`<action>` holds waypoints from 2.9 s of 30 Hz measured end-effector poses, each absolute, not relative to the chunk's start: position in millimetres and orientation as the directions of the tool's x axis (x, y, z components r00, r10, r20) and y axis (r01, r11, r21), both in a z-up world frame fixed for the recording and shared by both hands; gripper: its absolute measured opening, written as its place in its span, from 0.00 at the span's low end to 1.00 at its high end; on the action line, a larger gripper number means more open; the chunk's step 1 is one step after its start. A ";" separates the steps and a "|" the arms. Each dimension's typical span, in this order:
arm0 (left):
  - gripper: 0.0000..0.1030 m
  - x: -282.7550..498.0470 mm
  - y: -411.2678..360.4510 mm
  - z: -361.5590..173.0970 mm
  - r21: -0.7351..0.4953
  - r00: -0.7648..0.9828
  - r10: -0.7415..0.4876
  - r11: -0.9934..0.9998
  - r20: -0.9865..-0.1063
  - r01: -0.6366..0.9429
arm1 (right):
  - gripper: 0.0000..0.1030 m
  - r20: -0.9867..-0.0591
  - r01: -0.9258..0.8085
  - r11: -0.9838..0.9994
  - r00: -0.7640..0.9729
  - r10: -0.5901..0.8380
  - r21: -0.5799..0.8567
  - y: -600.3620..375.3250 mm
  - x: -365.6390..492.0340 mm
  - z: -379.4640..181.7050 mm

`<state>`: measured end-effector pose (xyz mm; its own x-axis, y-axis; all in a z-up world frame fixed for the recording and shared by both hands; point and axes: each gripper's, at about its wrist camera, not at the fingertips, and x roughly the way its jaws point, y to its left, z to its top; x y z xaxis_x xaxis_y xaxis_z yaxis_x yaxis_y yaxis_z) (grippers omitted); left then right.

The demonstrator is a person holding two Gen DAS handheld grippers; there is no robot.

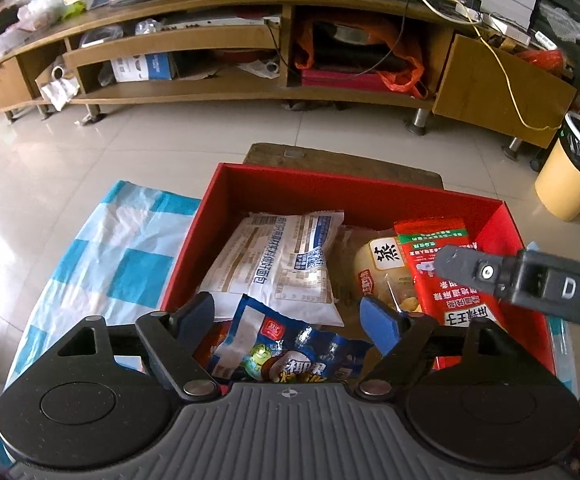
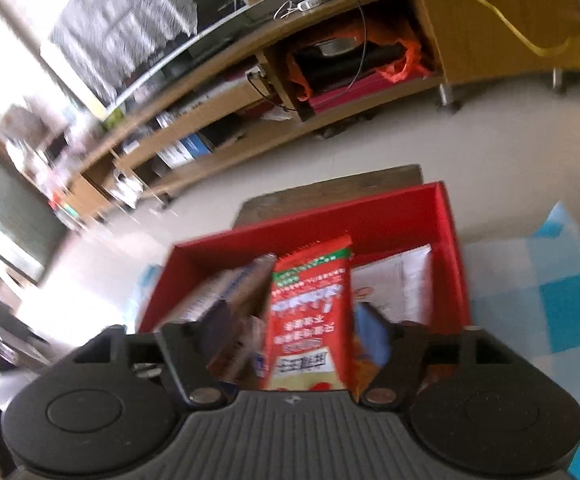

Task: Organize snacks
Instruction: 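Lower and open the left tool on the sausage pack while the right releases the red packet, then move the left tool to the cartoon bread pack while the right approaches the silver packet, then close the left tool on the cartoon bread pack while the right grasps the silver packet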

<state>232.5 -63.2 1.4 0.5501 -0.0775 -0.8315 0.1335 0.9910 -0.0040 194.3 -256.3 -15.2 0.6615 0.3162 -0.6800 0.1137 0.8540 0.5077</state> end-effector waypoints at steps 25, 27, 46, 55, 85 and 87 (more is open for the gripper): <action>0.86 174.2 -104.5 -48.6 -0.163 0.270 -0.406 0.765 -0.873 0.623 | 0.68 -0.750 0.025 0.950 0.621 0.229 0.311 -267.9 96.0 13.5; 0.86 179.2 -112.0 -57.4 -0.171 0.238 -0.413 0.739 -0.879 0.652 | 0.68 -0.753 0.023 0.949 0.614 0.235 0.315 -269.6 93.7 11.3; 0.90 110.1 -77.0 -73.1 -0.085 0.221 -0.247 0.824 -0.943 0.560 | 0.68 -0.772 -0.071 0.949 0.565 0.292 0.308 -245.9 78.2 16.6; 0.56 95.4 -68.2 -67.2 -0.092 0.222 -0.219 0.877 -0.950 0.472 | 0.68 -0.821 -0.159 0.947 0.473 0.321 0.278 -230.9 71.7 -0.8; 0.87 76.6 13.4 -70.8 -0.175 0.176 -0.258 0.907 -0.950 0.382 | 0.99 -0.917 -0.662 0.749 0.280 0.285 0.031 -126.3 69.6 -82.6; 0.87 73.4 10.5 -71.4 -0.146 0.183 -0.233 0.907 -0.955 0.395 | 0.99 -0.919 -0.664 0.747 0.272 0.286 0.036 -125.9 72.1 -82.8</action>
